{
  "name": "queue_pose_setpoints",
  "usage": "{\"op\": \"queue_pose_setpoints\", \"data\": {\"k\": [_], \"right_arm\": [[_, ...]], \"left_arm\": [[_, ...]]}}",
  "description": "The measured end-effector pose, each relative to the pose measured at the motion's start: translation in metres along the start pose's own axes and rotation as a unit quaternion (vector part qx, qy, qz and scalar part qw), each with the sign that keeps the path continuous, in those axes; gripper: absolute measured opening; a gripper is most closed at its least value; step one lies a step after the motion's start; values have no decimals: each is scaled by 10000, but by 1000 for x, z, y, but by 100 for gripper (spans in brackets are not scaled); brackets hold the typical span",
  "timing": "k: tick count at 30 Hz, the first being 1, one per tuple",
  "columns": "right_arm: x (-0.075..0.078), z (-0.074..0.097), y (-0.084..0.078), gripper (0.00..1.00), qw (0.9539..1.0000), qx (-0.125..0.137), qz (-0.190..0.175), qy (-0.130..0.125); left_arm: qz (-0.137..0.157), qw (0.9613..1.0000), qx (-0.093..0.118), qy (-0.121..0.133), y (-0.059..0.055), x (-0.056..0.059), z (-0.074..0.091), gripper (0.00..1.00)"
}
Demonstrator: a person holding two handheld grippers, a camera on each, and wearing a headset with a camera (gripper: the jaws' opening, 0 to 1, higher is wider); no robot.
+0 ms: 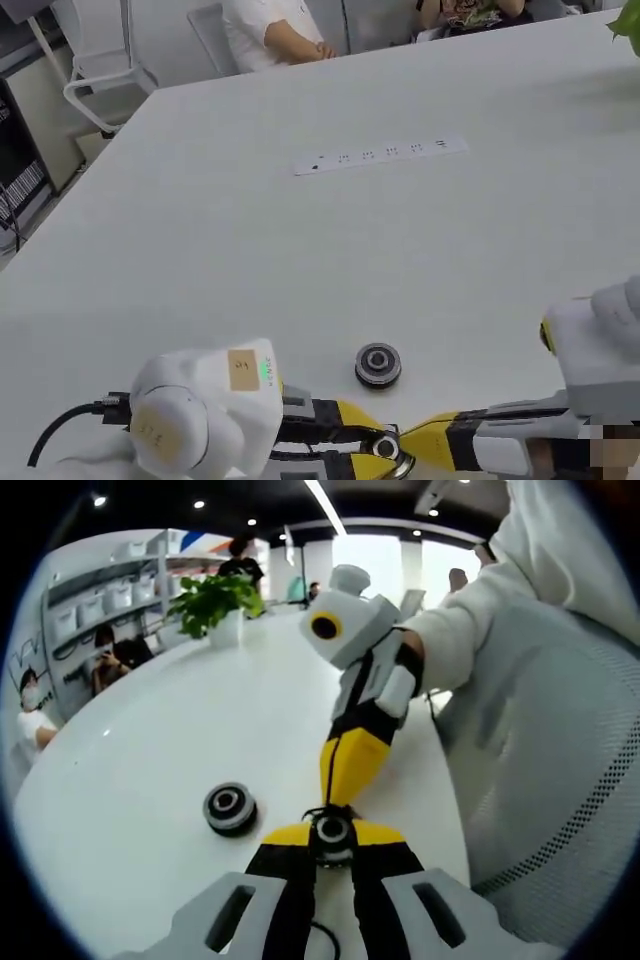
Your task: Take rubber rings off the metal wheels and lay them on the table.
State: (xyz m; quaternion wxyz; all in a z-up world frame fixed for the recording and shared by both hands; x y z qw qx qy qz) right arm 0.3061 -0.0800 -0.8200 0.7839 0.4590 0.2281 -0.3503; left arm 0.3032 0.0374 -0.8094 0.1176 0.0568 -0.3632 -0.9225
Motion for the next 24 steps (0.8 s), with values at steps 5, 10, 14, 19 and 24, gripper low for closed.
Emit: {"op": "queue_pose_setpoints", "data": {"k": [5,10,14,19,24], "right_arm": [[-2,-2,3,0,9999,-24,100,40],[-1,0,3,0,9999,41,31,98],[-3,0,4,0,9995,127,-122,270],[-6,4,8,0,9968,395,-399,570],[-5,3,7,0,9982,338,-314,371]], "left_arm": [[-11,10000,-1,11,0,0,0,12],[-11,10000,3,14,0,0,0,12],[-14,10000,5,16,0,0,0,13],[-13,10000,27,24,0,0,0,13],[-8,10000,22,34,0,1,0,13]]}}
Point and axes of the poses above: the centre of the closed fingertips' face, and the gripper's own axes: z roughly backward along the fingers, x roughly to its right, y roughly out of its top, the point moved 7 cm from there along z, roughly backward along the fingers, and after that the axes turned 12 degrees about -x, right-handed, at the moved point
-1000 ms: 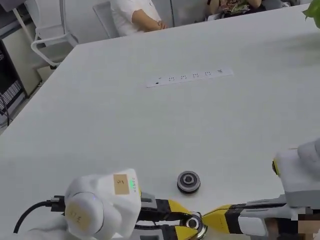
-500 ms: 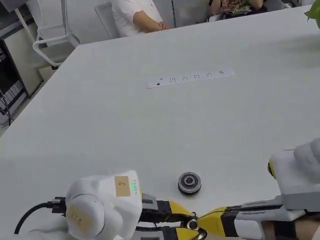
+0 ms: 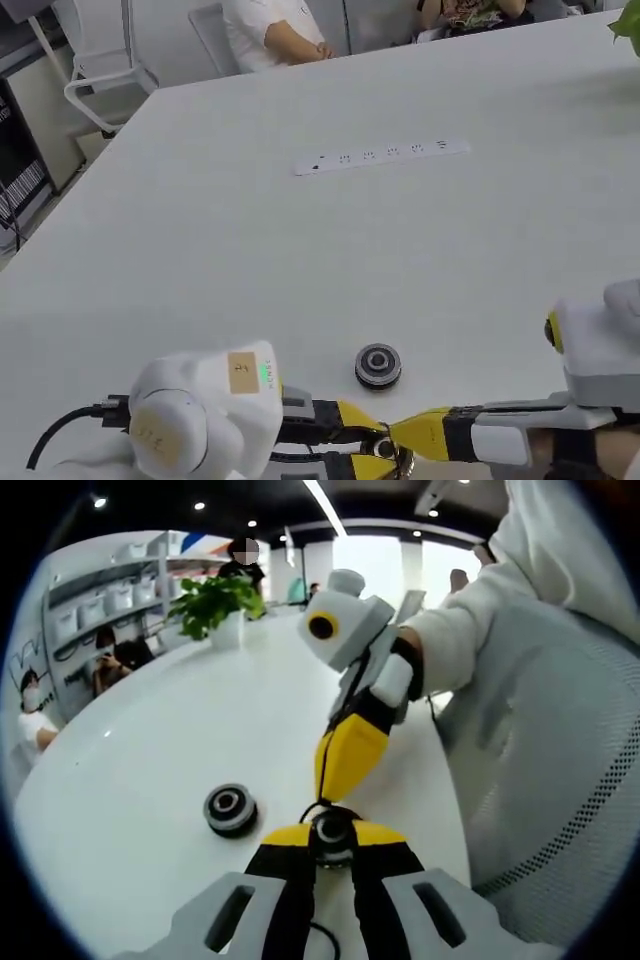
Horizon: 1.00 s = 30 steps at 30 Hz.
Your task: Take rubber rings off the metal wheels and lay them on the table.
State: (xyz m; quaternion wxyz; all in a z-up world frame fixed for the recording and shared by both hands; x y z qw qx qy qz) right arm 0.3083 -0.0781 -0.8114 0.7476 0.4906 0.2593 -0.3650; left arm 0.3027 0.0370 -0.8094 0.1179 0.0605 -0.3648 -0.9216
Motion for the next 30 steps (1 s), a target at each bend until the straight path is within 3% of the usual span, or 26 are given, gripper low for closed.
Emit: {"op": "queue_pose_setpoints", "data": {"k": [4,7,10,12,20,27,30], "right_arm": [[4,1,-2,0,9995,-112,84,-276],[5,0,-2,0,9995,-136,64,-282],[9,1,-5,0,9977,-340,222,-548],[9,2,-4,0,9981,-319,194,-487],[8,8,-2,0,9972,-362,287,-590],[2,14,0,0,9971,-310,321,-620],[-1,17,0,0,9967,-304,361,-662]], "left_arm": [[84,10000,-18,8,0,0,0,13],[70,10000,-49,-4,1,0,0,14],[58,9999,-99,-4,2,0,0,14],[0,9999,-123,-21,5,1,2,15],[39,9999,152,47,23,-6,24,23],[59,9997,175,181,28,-8,47,29],[109,9991,246,316,30,-11,59,36]]}}
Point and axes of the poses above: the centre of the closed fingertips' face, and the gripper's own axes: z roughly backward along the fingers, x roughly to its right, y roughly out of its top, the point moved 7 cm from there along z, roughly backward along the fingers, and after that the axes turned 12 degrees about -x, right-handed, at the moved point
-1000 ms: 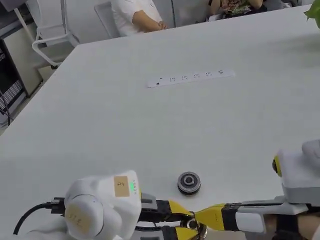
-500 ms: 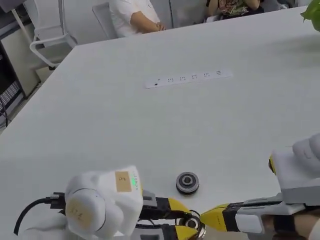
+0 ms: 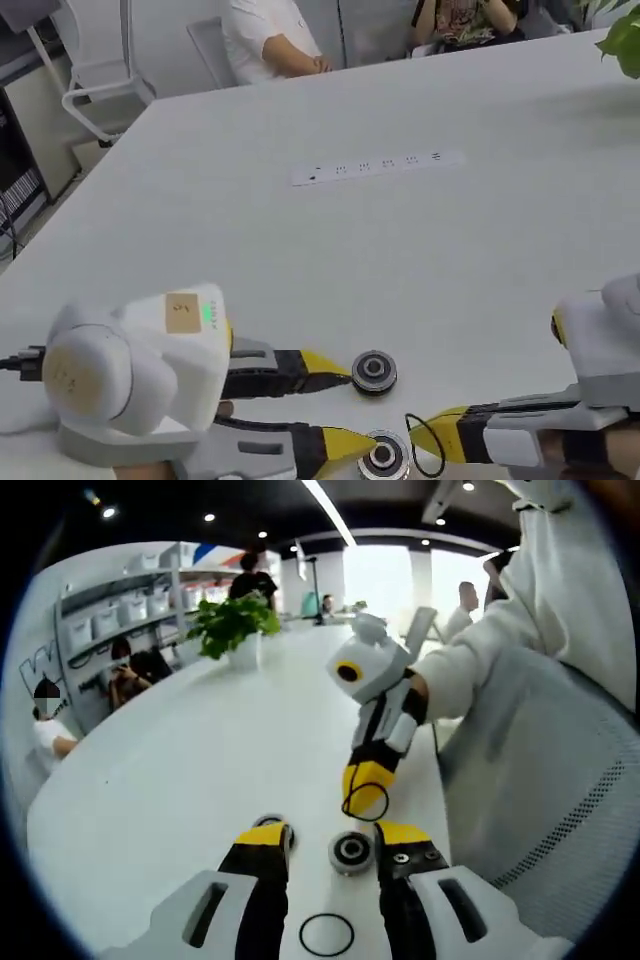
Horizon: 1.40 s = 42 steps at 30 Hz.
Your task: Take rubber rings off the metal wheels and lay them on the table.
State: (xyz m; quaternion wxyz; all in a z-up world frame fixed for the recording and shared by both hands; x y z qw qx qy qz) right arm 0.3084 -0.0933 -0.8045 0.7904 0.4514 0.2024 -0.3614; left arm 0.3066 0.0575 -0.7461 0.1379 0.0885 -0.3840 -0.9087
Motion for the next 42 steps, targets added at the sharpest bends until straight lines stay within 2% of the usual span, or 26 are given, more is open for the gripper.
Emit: {"op": "queue_pose_setpoints", "data": {"k": [5,8,12,19,22,30,36,39,42], "right_arm": [[-2,5,1,0,10000,16,45,-35],[-1,8,0,0,10000,28,45,-54],[-1,12,2,0,10000,65,40,-64],[-5,16,3,0,9999,60,74,-59],[-6,17,5,0,9999,65,89,-52],[-16,22,15,0,9996,195,183,-23],[-21,27,21,0,9992,273,285,-64],[-25,29,24,0,9990,277,351,-85],[-29,30,27,0,9987,300,405,-70]], "left_arm": [[32,9999,67,153,2,-3,19,47],[204,9996,77,198,0,-5,30,52],[282,9988,140,365,-2,-6,42,59],[370,9982,89,455,-13,2,63,71],[385,9978,119,524,-17,3,72,80],[707,9929,258,917,-27,-1,99,87],[860,9902,414,1019,-34,3,113,95],[924,9890,367,1097,-41,5,118,96],[1044,9865,415,1190,-46,6,124,98]]}}
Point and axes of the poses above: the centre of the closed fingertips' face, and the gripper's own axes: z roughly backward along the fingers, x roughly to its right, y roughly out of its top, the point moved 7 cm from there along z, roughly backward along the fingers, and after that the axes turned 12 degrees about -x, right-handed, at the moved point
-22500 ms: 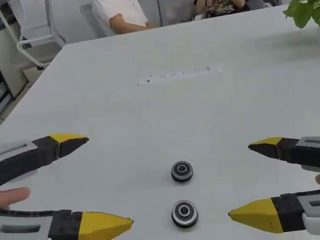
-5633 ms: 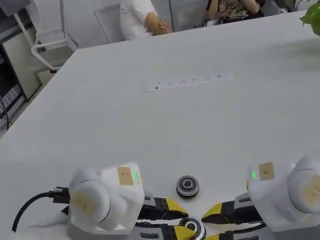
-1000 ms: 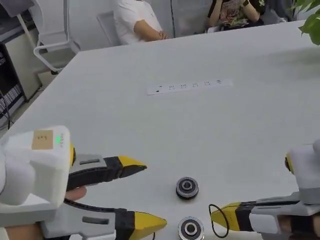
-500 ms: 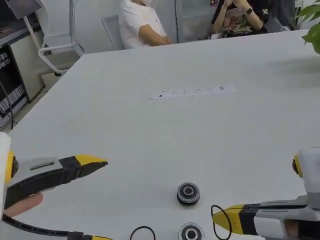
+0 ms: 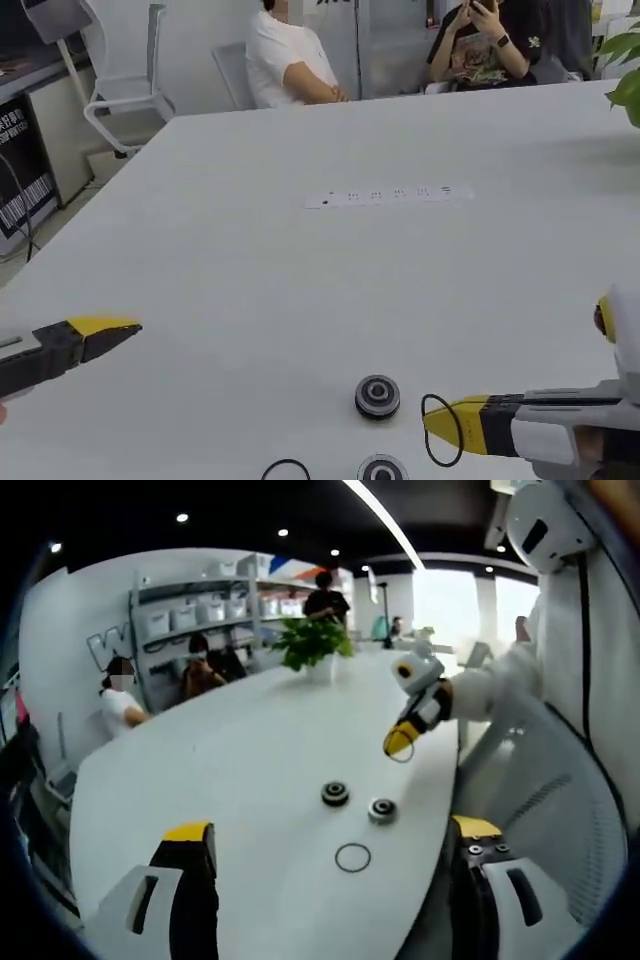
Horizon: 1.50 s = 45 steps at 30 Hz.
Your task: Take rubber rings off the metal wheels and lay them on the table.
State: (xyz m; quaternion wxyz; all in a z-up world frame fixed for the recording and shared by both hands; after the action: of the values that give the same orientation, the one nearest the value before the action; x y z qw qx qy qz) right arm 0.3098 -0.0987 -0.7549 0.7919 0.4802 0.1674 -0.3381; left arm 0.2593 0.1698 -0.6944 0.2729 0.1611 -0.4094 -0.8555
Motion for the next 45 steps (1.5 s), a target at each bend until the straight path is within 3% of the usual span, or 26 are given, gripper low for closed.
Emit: {"op": "queue_pose_setpoints", "data": {"k": [11,16,25,32,35,45], "right_arm": [[-14,-3,17,0,9997,12,253,64],[-18,-10,25,0,9991,-75,401,125],[-20,-25,33,0,9978,-261,593,172],[-19,-49,29,0,9933,-736,883,93],[-16,-58,28,0,9894,-1014,1034,53],[-10,-86,25,0,9791,-1464,1409,-59]], "left_arm": [[401,9985,2,364,-29,-2,23,100],[548,9975,-24,450,-39,1,27,100],[742,9956,-16,573,-45,9,30,100],[846,9947,-12,579,-46,13,29,100],[882,9945,-38,561,-47,13,29,100],[935,9935,-4,650,-49,14,35,100]]}}
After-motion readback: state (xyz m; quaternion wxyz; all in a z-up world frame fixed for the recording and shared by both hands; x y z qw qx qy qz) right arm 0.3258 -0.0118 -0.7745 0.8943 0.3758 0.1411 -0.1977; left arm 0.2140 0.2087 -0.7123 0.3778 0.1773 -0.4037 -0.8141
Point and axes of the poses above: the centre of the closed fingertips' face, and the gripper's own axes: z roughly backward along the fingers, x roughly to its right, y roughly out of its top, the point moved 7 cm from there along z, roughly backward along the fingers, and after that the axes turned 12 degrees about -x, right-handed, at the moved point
